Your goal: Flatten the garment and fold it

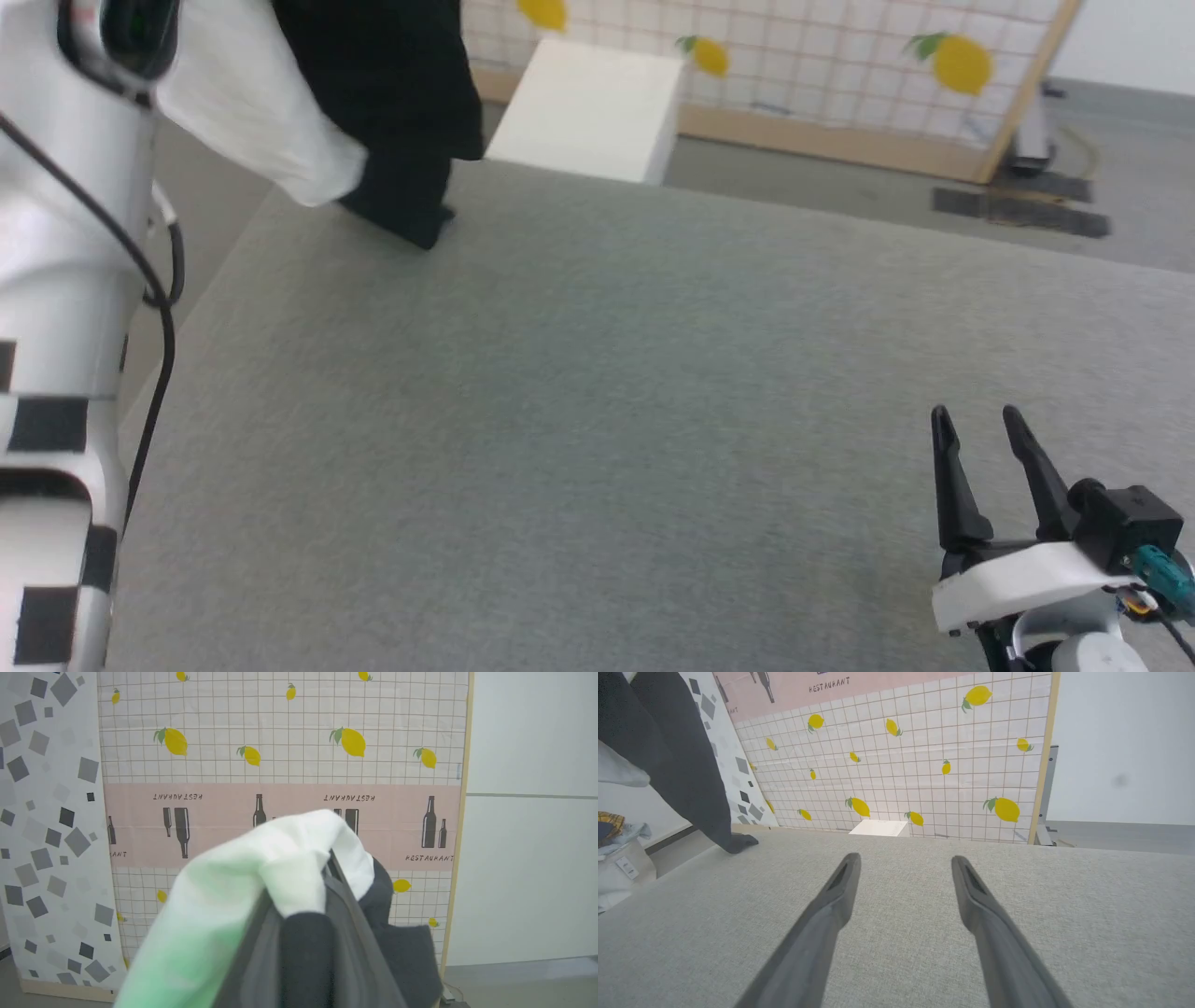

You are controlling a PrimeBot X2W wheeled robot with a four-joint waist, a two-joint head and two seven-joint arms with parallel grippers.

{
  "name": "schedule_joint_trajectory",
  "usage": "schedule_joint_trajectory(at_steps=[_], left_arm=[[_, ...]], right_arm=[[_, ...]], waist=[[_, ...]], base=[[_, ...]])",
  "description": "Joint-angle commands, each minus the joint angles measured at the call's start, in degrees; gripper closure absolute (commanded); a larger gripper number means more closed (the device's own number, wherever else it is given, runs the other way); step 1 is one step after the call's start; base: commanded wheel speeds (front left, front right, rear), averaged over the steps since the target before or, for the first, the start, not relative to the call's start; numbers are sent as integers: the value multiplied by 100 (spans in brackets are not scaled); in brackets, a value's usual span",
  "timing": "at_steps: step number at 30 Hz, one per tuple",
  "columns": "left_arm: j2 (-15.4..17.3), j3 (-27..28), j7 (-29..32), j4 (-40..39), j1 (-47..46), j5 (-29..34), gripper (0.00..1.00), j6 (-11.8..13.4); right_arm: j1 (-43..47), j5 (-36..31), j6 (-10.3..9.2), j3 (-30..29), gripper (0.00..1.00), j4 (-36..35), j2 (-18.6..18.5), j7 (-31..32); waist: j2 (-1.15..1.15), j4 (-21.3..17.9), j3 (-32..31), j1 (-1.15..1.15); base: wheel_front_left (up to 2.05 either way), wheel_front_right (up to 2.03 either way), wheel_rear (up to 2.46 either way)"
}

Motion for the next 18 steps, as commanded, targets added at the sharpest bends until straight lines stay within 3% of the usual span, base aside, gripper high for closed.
schedule_joint_trajectory(at_steps=[1,9,18], left_arm=[[-35,-135,5,-65,-239,-78,100,-40],[-350,-596,-106,-118,-797,-569,100,-40],[-813,-1015,6,-412,-378,-1408,100,-40]], right_arm=[[83,72,-9,-4,0,72,-3,-75],[96,188,-9,143,0,331,-3,-228],[225,176,-9,-63,0,387,-3,-286]], waist=[[0,-525,-421,0],[0,-1296,-605,0],[0,-1768,-486,0]], base=[[0,0,0],[0,0,0],[0,0,0]])
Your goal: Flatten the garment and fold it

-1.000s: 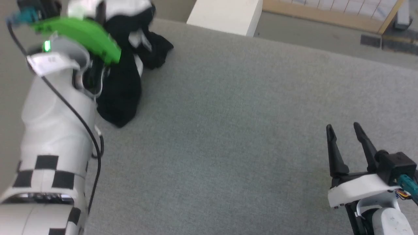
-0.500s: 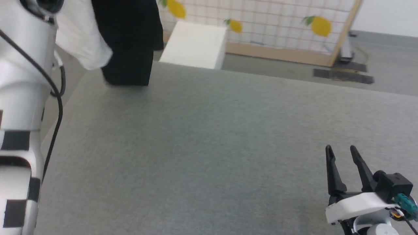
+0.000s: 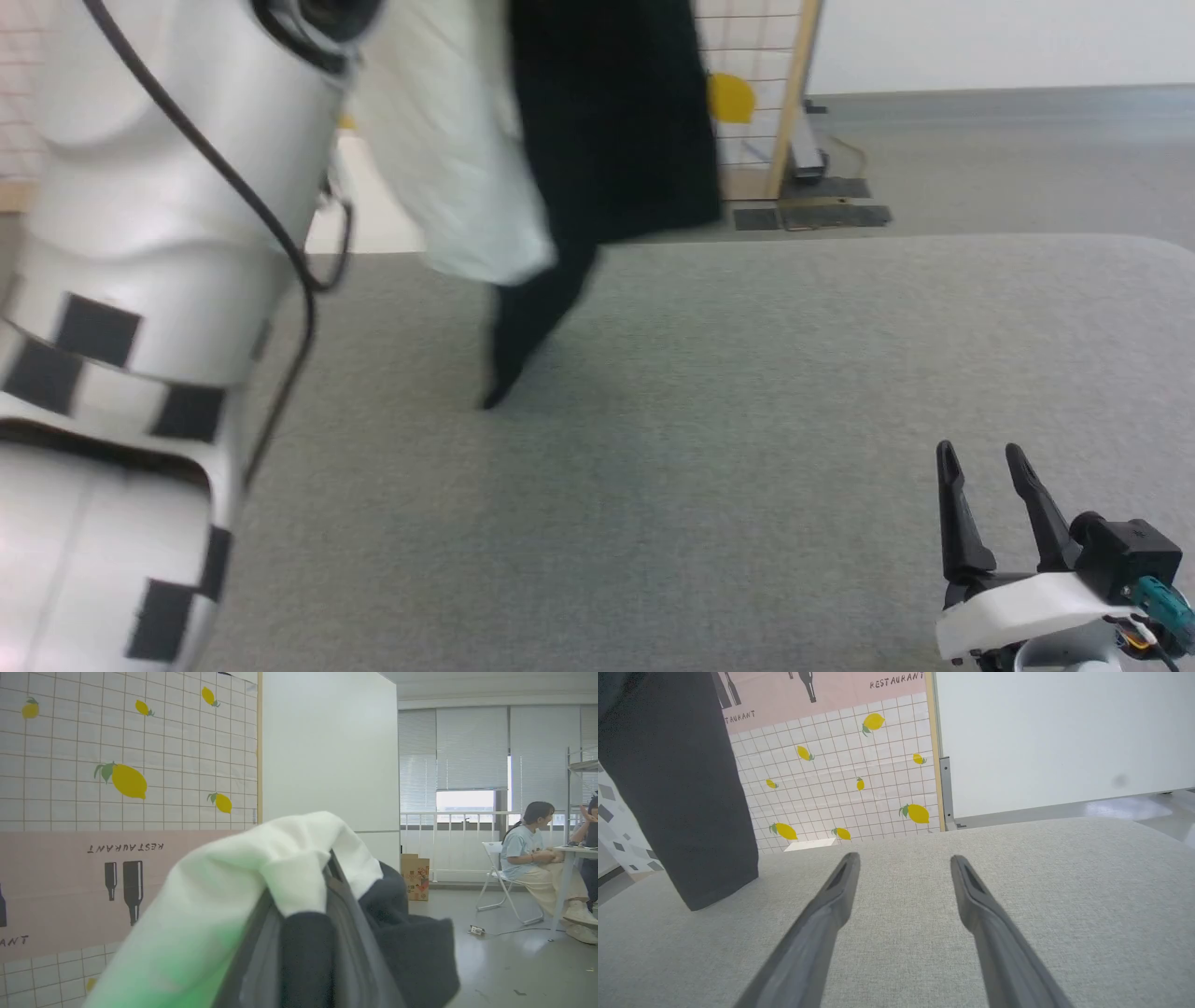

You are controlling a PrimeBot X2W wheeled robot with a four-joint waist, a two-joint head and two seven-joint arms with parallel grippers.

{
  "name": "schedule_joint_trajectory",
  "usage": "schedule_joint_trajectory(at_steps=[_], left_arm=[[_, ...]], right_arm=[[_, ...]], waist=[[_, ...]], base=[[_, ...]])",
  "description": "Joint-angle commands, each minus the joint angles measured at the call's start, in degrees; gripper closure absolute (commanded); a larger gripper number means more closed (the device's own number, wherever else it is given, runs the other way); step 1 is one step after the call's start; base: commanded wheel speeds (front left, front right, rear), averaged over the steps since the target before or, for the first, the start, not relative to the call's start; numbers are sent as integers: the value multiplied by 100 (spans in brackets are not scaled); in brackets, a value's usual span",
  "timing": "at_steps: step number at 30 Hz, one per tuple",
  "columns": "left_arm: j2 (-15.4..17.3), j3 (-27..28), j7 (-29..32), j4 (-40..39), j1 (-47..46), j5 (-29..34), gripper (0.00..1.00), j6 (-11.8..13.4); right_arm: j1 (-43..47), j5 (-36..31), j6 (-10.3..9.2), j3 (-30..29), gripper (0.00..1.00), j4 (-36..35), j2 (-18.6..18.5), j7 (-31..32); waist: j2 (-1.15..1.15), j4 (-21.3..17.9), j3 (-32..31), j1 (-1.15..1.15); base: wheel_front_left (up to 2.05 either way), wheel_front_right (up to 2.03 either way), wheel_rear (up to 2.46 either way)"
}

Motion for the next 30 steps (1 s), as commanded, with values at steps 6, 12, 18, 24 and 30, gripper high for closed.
schedule_joint_trajectory(at_steps=[6,12,18,24,30], left_arm=[[-309,-593,176,15,1168,-403,100,-39],[-440,-1290,229,100,2380,-547,100,-39],[-432,-2089,627,685,3576,-554,100,-32],[-424,-2734,1759,1354,4382,-653,100,138],[-365,-2752,2524,1382,4633,-1005,80,271]], right_arm=[[94,-3,-9,-73,0,-17,0,-64],[103,20,-9,11,0,27,0,-58],[85,-15,-9,19,0,0,0,-52],[81,19,-9,62,0,25,0,-55],[57,69,-9,69,0,71,0,-62]], waist=[[0,-296,49,0],[0,-260,151,0],[0,-255,256,0],[0,-253,310,0],[0,-188,311,0]], base=[[0,0,0],[0,0,0],[0,0,0],[0,0,0],[0,0,0]])
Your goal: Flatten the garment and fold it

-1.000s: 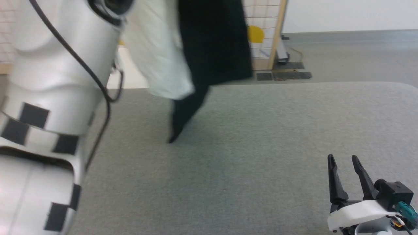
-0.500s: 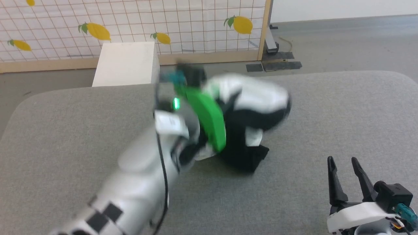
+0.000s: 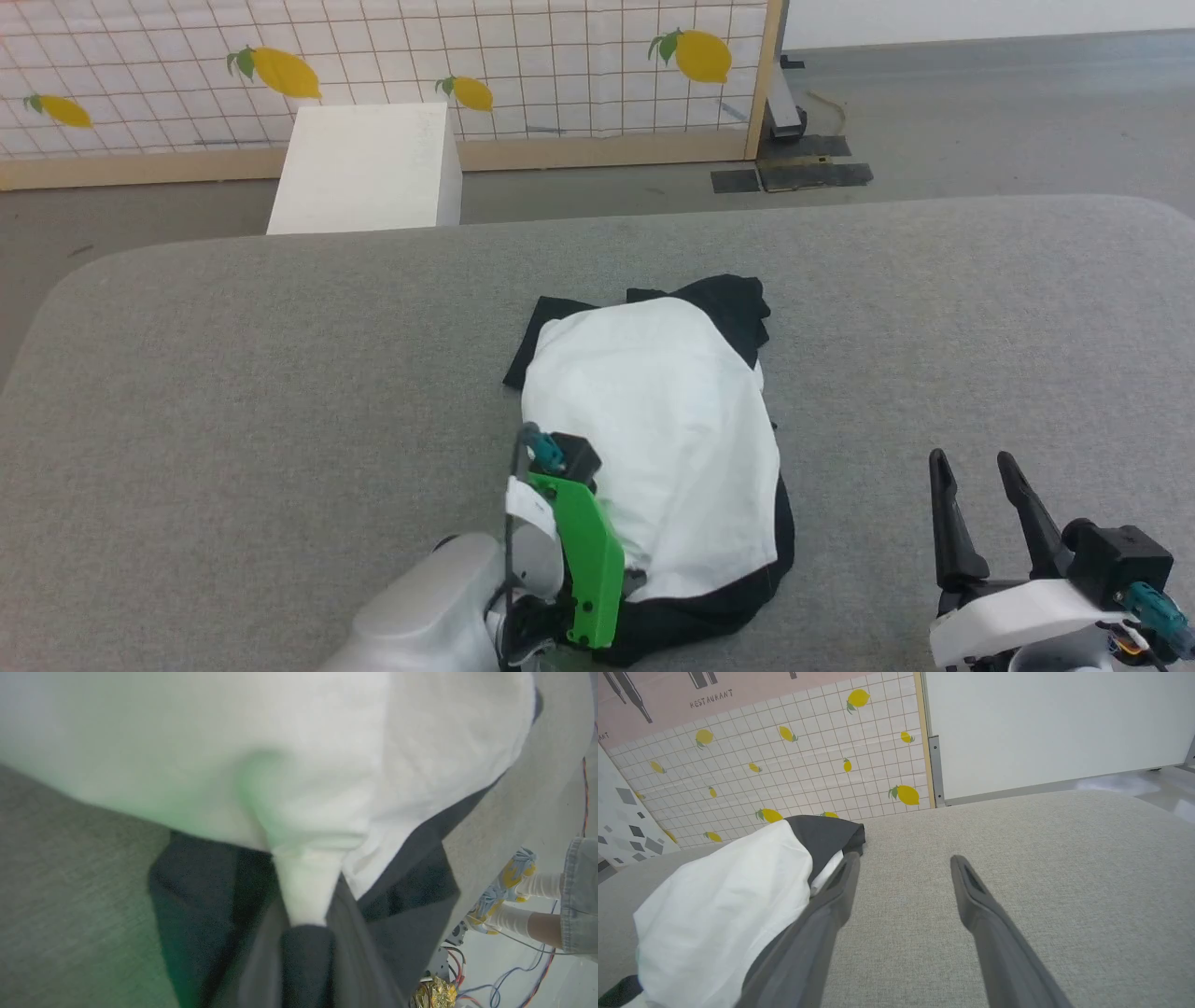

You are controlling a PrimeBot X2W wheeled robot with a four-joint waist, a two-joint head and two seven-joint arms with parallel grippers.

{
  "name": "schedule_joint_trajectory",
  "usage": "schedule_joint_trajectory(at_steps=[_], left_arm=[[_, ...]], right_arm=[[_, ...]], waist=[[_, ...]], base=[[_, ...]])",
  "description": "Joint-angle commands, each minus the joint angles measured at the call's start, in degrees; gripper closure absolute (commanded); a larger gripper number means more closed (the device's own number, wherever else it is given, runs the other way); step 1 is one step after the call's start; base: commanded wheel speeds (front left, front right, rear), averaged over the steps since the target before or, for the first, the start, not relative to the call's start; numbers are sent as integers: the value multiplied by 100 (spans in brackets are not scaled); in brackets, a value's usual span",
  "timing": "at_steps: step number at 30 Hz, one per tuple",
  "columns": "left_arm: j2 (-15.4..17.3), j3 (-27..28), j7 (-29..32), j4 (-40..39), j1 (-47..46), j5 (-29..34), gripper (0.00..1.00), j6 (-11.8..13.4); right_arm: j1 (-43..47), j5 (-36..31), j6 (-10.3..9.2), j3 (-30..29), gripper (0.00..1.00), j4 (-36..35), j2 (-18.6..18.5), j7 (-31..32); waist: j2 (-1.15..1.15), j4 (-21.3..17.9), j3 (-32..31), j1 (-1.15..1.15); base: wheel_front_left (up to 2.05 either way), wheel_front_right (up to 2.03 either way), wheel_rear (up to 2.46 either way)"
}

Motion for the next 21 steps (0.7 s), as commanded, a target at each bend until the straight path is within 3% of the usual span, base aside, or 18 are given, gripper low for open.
schedule_joint_trajectory(at_steps=[1,2,11,15,21], left_arm=[[59,75,12,-5,234,-156,65,61],[80,216,-58,-116,218,-265,0,75],[473,1692,-1051,-1355,-9,-1064,0,253],[837,2232,-2044,-1732,-13,-813,0,478],[1491,2622,-3710,-2086,285,144,0,845]], right_arm=[[3,47,-9,9,0,32,1,-38],[8,53,-9,-2,0,48,1,-40],[85,128,-9,-162,0,91,1,-49],[51,180,-9,-314,0,106,1,-53],[68,162,-9,-522,0,42,1,-55]], waist=[[0,31,-21,0],[0,60,-52,0],[0,332,-336,0],[0,430,-419,0],[0,563,-508,0]], base=[[0,0,0],[0,0,0],[0,0,0],[0,0,0],[0,0,0]])
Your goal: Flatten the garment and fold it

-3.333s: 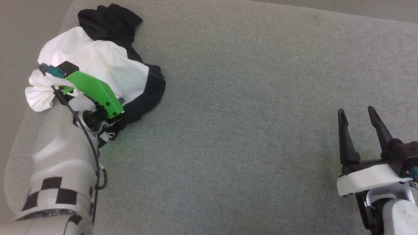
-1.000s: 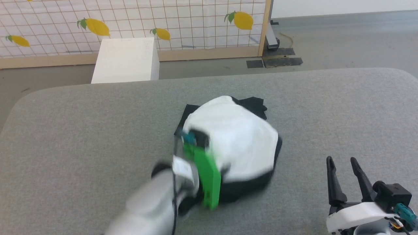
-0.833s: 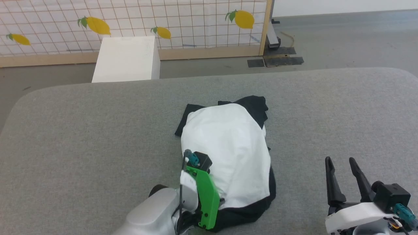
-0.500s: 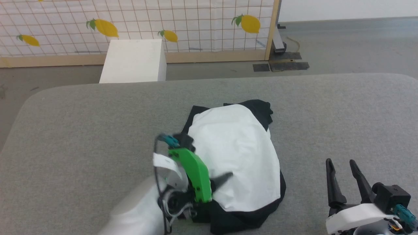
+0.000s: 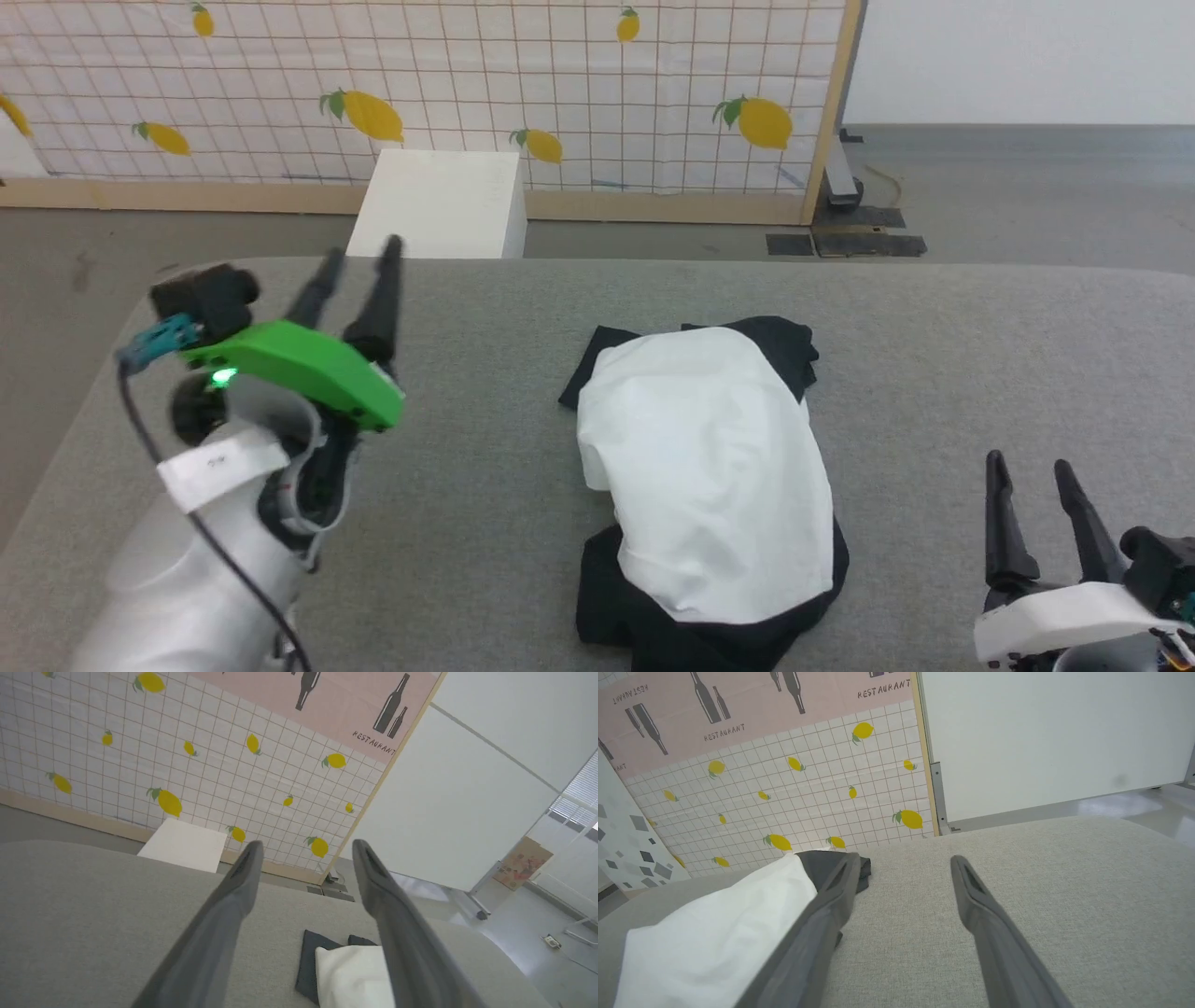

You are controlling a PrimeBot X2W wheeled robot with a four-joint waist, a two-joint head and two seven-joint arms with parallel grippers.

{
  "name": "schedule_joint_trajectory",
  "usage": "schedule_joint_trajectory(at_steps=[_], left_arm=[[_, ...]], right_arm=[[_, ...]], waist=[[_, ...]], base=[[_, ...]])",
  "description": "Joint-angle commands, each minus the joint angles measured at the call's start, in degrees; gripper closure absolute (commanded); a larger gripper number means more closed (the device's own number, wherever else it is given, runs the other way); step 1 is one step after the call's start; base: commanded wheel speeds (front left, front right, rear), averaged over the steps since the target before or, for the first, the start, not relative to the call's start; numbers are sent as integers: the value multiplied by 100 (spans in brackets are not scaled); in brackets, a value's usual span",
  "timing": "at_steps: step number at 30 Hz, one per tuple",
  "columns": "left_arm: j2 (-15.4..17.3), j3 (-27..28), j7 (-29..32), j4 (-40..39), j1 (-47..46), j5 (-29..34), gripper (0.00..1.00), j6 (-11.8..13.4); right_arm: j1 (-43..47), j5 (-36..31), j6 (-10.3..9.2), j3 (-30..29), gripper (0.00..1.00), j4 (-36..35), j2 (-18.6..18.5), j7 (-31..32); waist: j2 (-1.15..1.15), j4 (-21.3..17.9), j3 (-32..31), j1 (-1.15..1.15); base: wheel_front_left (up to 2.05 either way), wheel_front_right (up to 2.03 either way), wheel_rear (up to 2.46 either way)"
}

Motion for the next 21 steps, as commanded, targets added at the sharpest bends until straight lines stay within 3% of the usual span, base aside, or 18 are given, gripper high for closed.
schedule_joint_trajectory(at_steps=[1,8,21], left_arm=[[173,-10,-191,-51,194,289,0,119],[447,126,-522,-668,752,1581,0,380],[-234,1402,-528,-1375,2505,2429,0,288]], right_arm=[[56,-1,-9,-87,0,-29,-1,-31],[74,-55,-9,-446,0,-19,-1,-33],[-43,-61,-9,-11,0,188,-1,-15]], waist=[[0,69,-35,0],[0,249,-4,0],[0,103,103,0]], base=[[0,0,0],[0,0,0],[0,0,0]])
